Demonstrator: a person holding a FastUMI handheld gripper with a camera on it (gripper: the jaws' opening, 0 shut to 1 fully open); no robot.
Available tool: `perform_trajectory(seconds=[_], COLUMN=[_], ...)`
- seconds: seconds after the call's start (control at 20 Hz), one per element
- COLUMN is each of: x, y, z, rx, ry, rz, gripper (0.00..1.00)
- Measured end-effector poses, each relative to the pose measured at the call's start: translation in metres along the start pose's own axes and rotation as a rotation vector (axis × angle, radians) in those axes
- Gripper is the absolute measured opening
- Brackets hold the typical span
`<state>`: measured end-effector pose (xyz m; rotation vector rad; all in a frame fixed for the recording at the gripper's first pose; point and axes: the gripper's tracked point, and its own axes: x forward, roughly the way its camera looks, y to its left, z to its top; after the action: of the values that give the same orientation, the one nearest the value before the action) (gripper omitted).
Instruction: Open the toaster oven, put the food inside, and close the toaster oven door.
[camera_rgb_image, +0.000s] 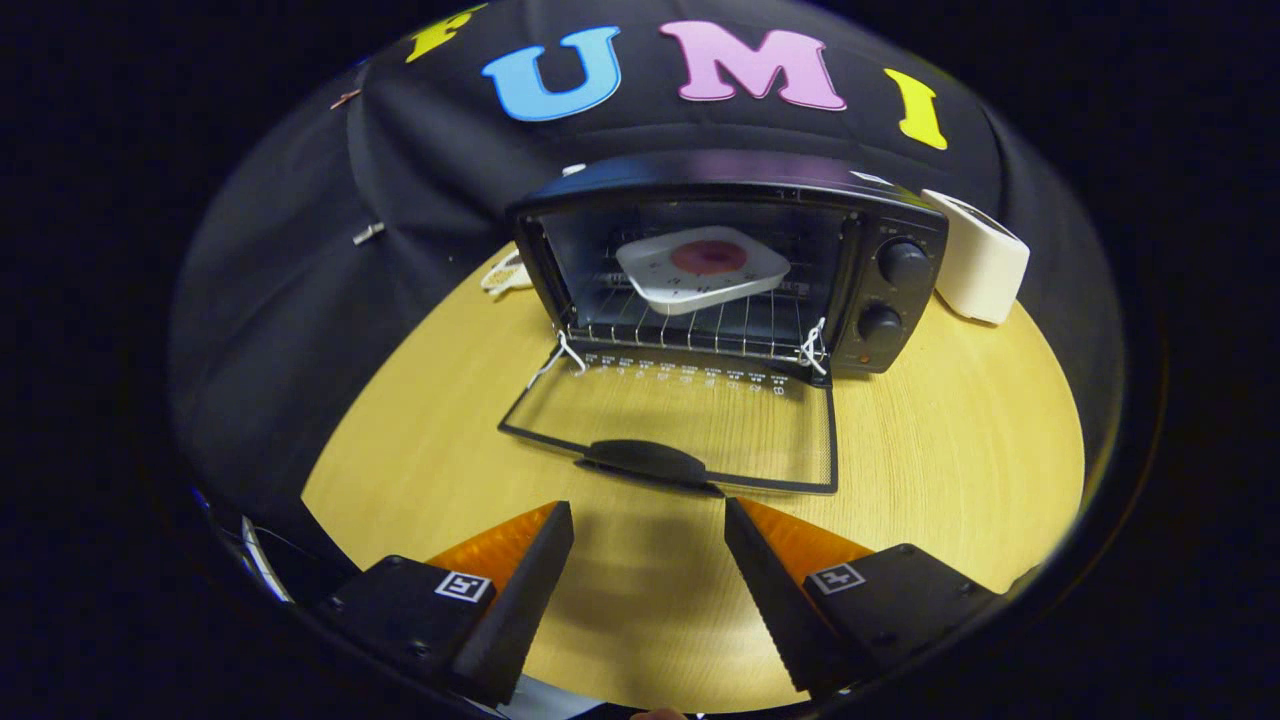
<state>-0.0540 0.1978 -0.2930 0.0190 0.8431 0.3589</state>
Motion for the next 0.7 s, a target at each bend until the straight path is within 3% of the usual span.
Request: perform_trajectory(seconds=[0.4,0.7], x=[0.038,0.059], y=[-0.007,-0.008], z=[-0.041,-0.043], rx=[-0.038,0.011], ry=[0.121,0.138], rz=[-0.104,-0.158], gripper=[0.99,0.99])
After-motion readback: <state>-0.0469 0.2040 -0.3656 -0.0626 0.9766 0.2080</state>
